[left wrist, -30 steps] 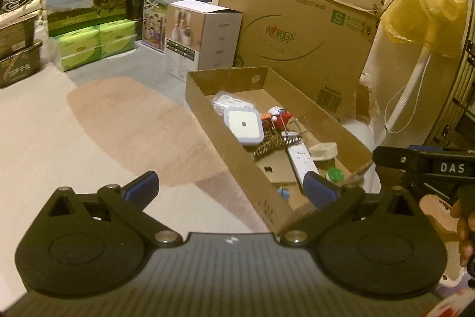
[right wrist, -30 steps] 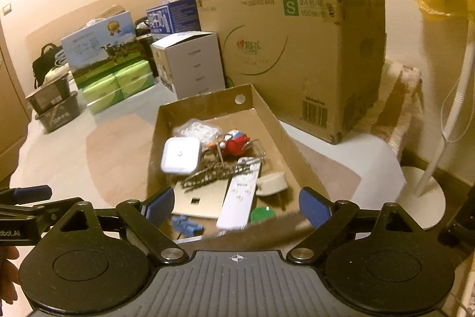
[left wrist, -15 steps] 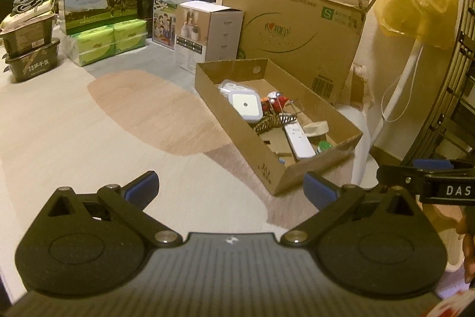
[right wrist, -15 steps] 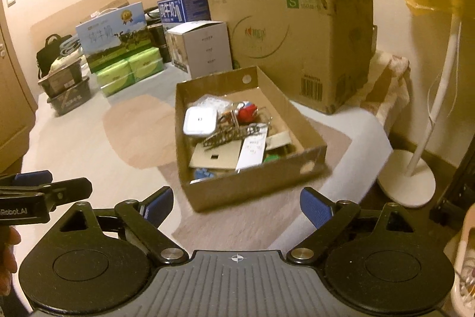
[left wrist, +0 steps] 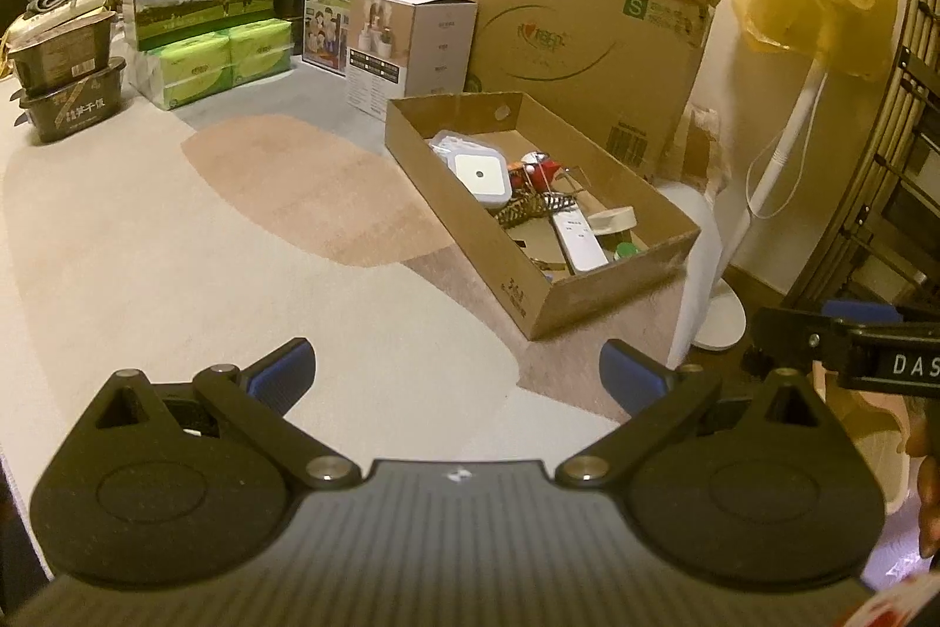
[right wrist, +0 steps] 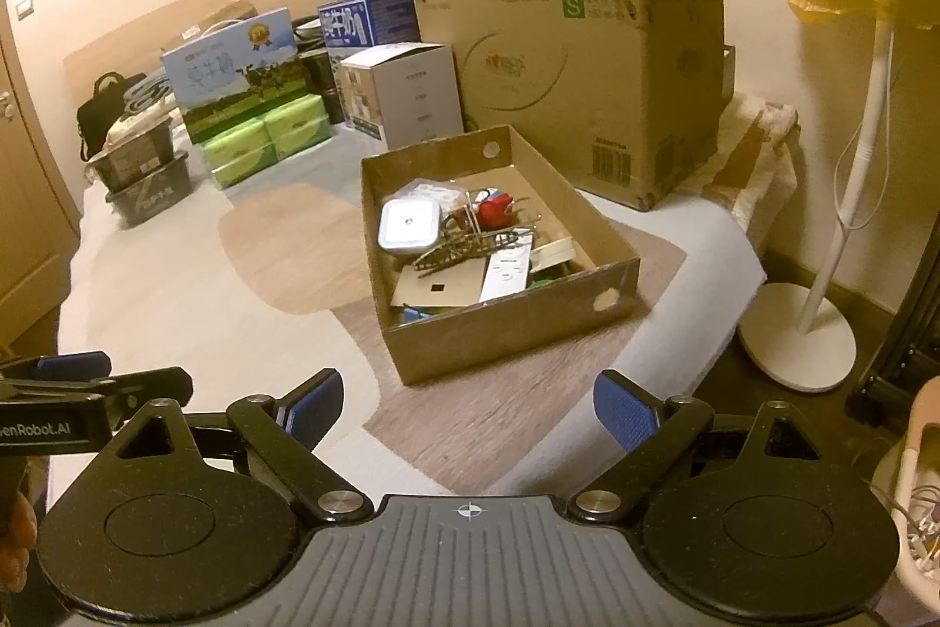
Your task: Organize rigid objects
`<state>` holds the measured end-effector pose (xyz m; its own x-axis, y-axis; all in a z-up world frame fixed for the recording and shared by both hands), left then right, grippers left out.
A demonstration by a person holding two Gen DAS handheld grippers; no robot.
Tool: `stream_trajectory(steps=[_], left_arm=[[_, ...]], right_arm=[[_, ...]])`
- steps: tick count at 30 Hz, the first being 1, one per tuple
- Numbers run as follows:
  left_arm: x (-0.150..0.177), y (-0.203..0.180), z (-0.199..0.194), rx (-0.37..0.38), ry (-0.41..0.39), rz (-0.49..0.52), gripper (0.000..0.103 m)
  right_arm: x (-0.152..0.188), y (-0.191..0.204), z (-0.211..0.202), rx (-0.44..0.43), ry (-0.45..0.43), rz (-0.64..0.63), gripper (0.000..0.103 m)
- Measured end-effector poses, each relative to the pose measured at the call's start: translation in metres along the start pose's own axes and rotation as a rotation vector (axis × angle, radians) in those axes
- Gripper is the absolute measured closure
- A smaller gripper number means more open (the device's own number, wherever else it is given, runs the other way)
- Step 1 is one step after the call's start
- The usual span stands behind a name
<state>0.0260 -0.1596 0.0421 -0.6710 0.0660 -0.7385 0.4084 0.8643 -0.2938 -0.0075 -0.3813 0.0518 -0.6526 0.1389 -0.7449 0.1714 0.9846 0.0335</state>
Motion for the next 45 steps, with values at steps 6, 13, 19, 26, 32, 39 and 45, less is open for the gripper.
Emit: stream_trajectory(steps=[6,13,19,26,32,39,45], left_arm=[[0.005,-0.001,-0.004,-0.012,0.002,0.003,0.001],[0.009,0.0,-0.004,-0.026,0.012,0.01,0.001],[0.01,0.001,-0.003,-0.028,0.019,0.005,0.001],[0.012,0.001,-0.002,-0.026,0.024,0.004,0.001],[0.014,0.002,-0.001,-0.029,0.026,0.002,0.001],[0.015,0.003,-0.001,-0.042,0.03,0.0,0.001],[0.015,0.004,-0.002,-0.047,0.028,-0.007,0.001]], right_arm=[[0.003,0.006,-0.008,-0.001,-0.006,-0.012,0.011],[0.006,0.01,-0.01,-0.005,-0.001,-0.016,0.011],[0.009,0.013,-0.009,-0.008,0.004,-0.019,0.011],[0.011,0.013,-0.008,-0.005,0.015,-0.023,0.011],[0.012,0.014,-0.007,-0.003,0.02,-0.028,0.011],[0.014,0.017,-0.006,-0.006,0.022,-0.036,0.011],[0.015,0.018,-0.004,-0.006,0.026,-0.043,0.011]])
Point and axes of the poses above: each gripper's, at about its wrist camera, not at the fingertips, and z roughly the way its jaws point, y to its left, x to its underside, the point moved 4 cm from there along z, roughly the way its jaws point, and after that the axes turned 14 degrees about x, right-handed, at the moved point
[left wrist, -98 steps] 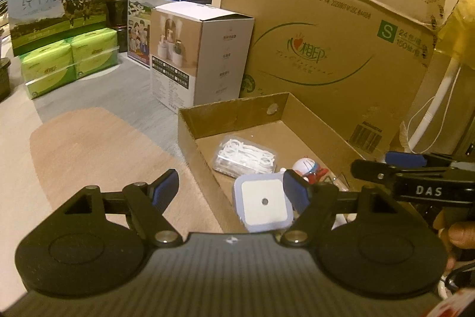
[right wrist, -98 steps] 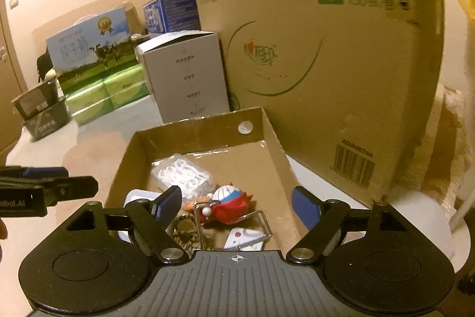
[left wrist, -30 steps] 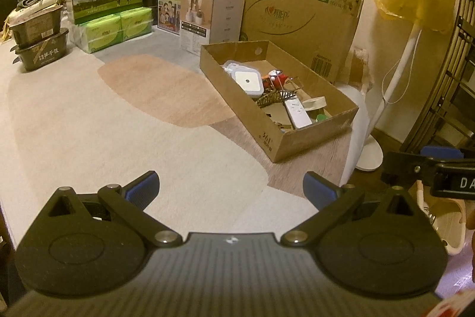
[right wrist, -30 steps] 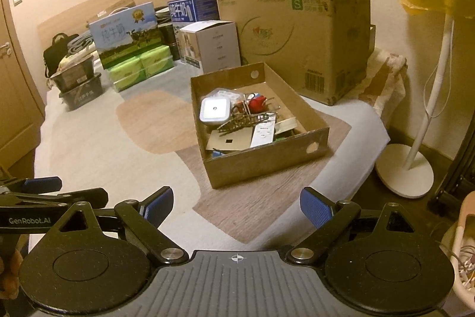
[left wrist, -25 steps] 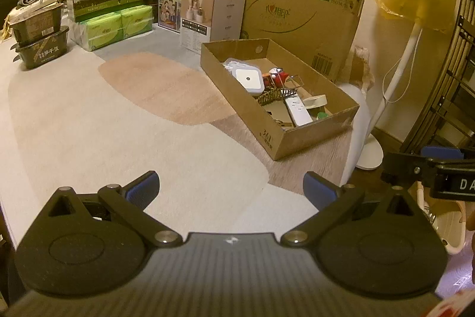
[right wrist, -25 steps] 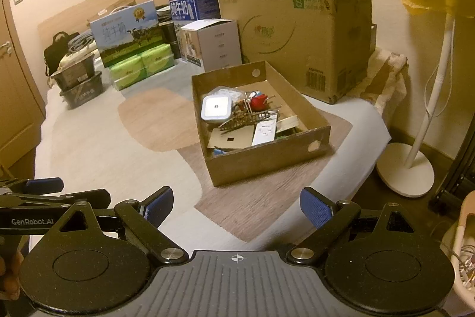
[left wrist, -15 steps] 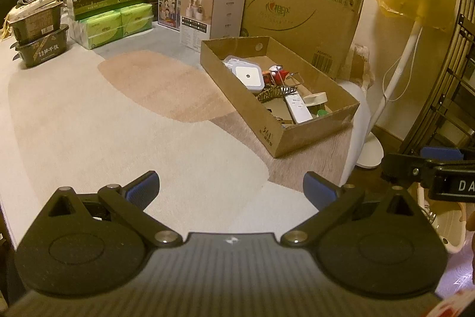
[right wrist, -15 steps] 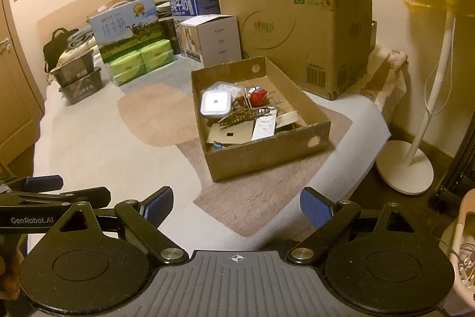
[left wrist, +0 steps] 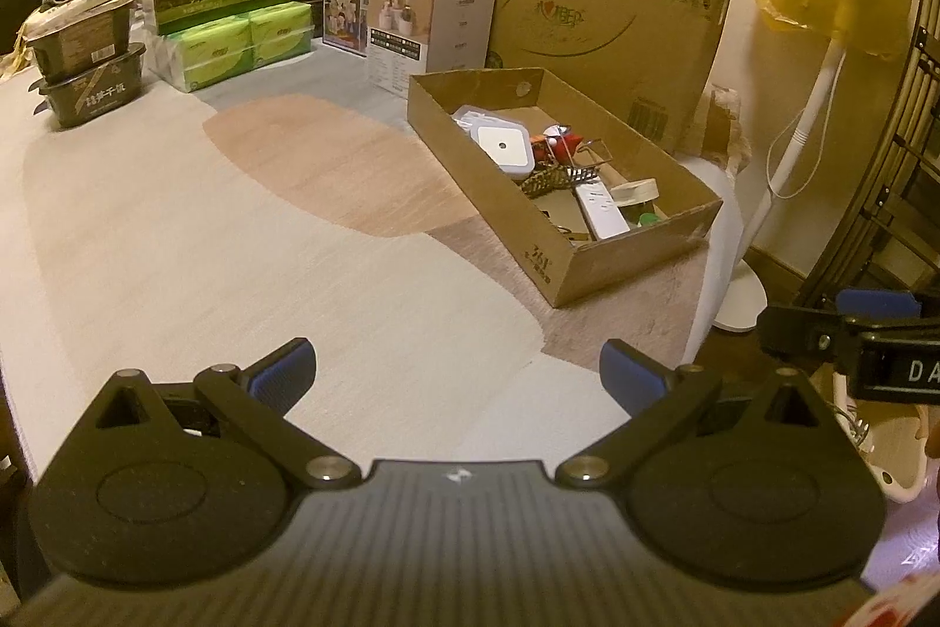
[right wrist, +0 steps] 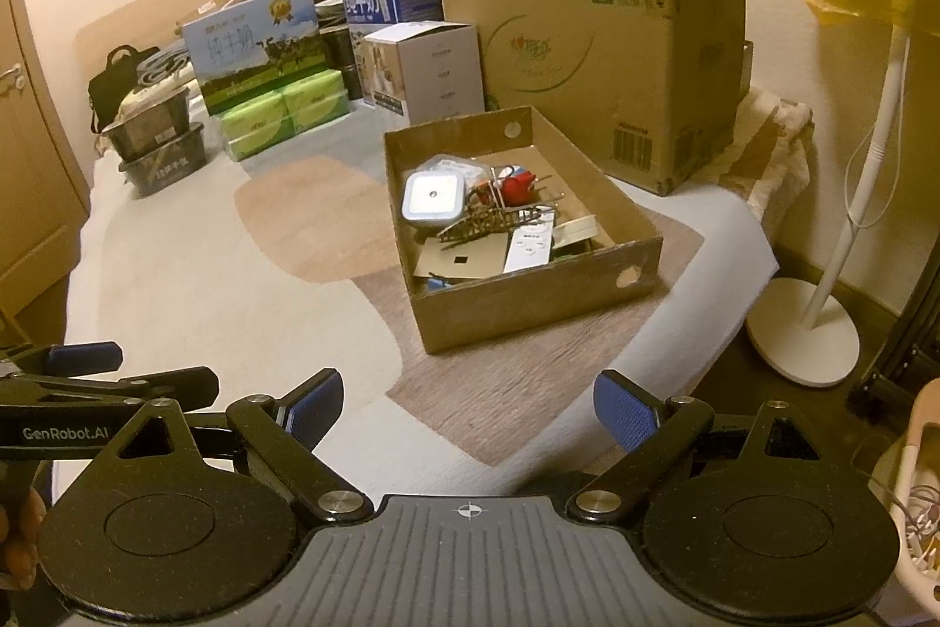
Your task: Organize rigid objects
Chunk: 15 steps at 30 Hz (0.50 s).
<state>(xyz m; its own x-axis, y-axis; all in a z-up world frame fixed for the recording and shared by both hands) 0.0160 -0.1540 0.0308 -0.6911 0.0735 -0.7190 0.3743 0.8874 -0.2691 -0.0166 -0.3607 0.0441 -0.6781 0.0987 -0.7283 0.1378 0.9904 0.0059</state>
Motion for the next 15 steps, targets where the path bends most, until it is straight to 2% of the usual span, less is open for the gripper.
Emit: stream_trajectory(steps=[15], left_arm=[[0.0018,0.0027,-0.0011,0.0,-0.017,-0.01,0.001]], right_arm=[[0.0021,0.0023,0.0032,0.001,0.013,-0.009,0.011]])
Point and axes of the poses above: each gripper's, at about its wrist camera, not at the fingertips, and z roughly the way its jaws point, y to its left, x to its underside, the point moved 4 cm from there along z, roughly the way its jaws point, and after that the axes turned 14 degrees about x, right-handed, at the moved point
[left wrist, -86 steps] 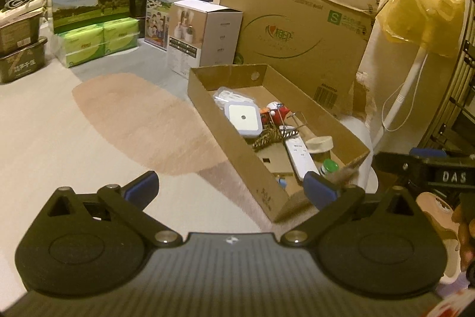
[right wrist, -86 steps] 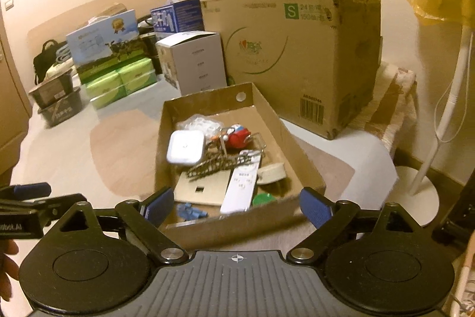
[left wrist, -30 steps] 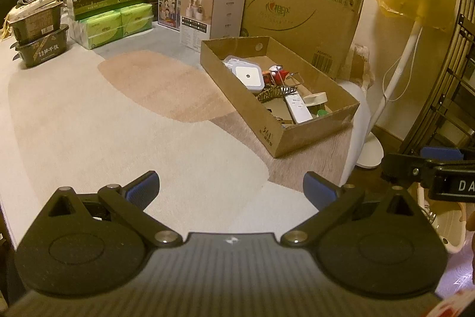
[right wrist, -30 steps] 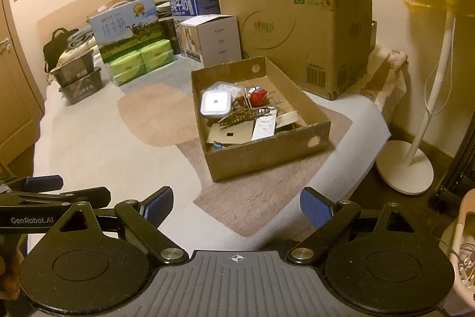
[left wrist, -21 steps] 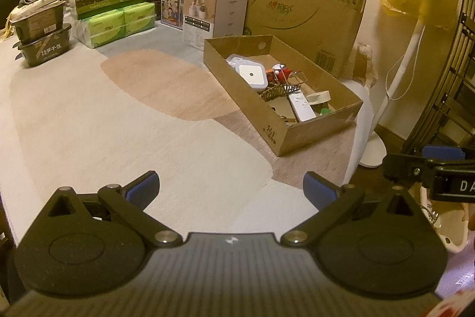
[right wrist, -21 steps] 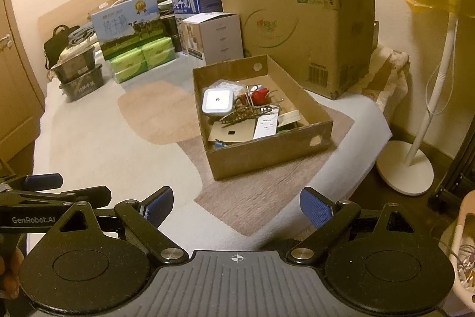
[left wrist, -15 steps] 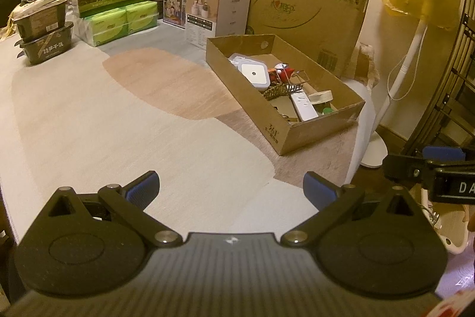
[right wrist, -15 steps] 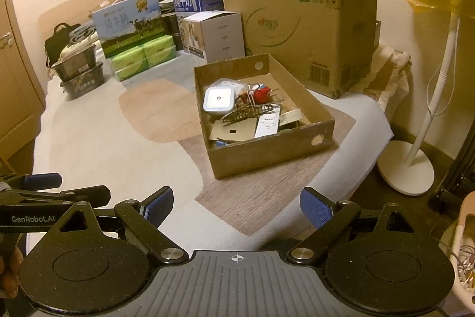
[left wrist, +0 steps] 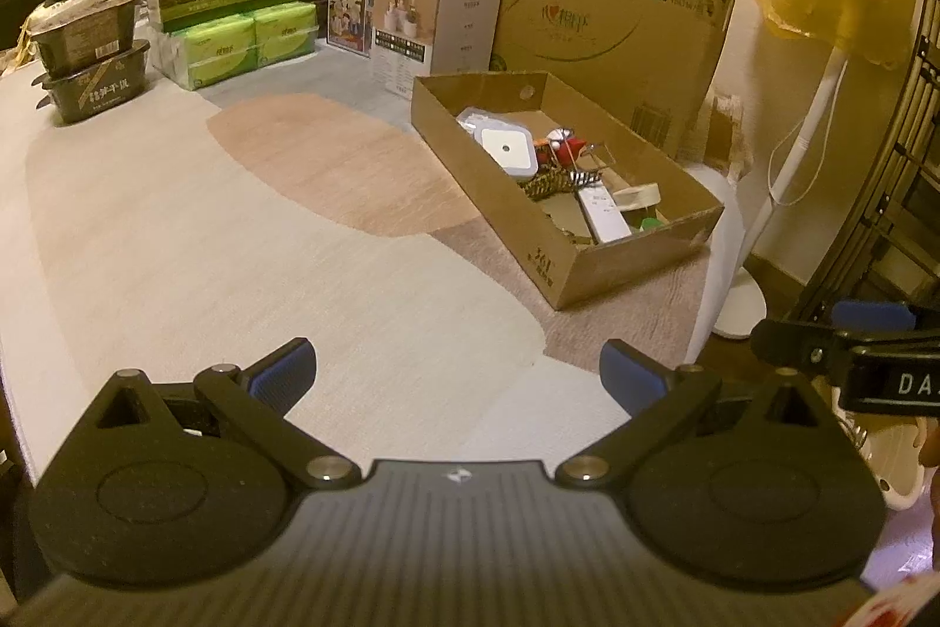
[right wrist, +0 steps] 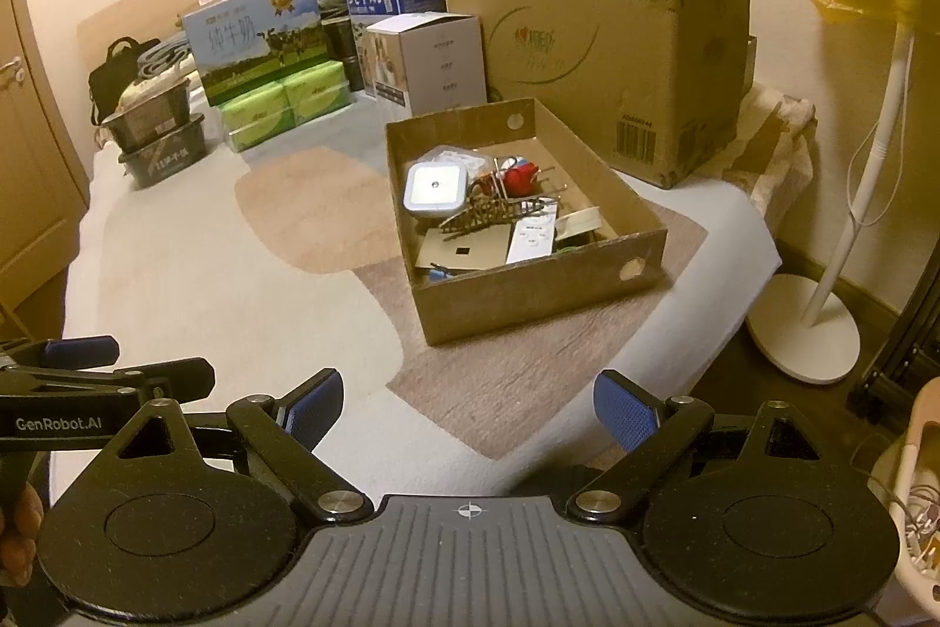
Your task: Organize rigid objects
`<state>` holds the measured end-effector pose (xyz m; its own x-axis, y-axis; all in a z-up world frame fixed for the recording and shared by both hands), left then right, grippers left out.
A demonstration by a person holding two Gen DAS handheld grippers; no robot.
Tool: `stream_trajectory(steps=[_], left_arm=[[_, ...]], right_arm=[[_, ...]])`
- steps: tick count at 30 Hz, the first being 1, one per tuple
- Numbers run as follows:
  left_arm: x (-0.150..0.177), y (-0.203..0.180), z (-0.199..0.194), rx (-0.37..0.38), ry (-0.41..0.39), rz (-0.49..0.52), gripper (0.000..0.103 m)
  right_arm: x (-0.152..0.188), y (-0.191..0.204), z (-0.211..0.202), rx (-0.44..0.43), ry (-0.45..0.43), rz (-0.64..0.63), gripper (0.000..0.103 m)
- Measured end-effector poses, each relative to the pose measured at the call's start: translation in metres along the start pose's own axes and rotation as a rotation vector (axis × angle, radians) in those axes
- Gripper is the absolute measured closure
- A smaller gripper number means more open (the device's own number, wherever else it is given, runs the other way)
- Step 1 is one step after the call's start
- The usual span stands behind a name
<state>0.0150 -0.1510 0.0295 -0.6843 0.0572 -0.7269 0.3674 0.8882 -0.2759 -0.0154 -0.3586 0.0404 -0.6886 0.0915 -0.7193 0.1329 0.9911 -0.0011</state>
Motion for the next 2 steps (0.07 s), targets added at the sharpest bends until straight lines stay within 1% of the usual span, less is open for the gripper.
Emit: stream_trajectory(steps=[2], left_arm=[[-0.0002,0.0004,-0.0003,-0.001,-0.003,-0.001,0.001]], right_arm=[[0.0009,0.0004,0.0009,0.0,0.003,0.0,0.011]])
Point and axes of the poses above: each gripper's, at about its wrist camera, not at the fingertips, and z roughly the way its jaws point, y to its left, x to its underside, the point moved 4 cm from there along z, roughly the way its jaws point, and after that the axes turned 14 degrees about x, right-handed, at the moved point
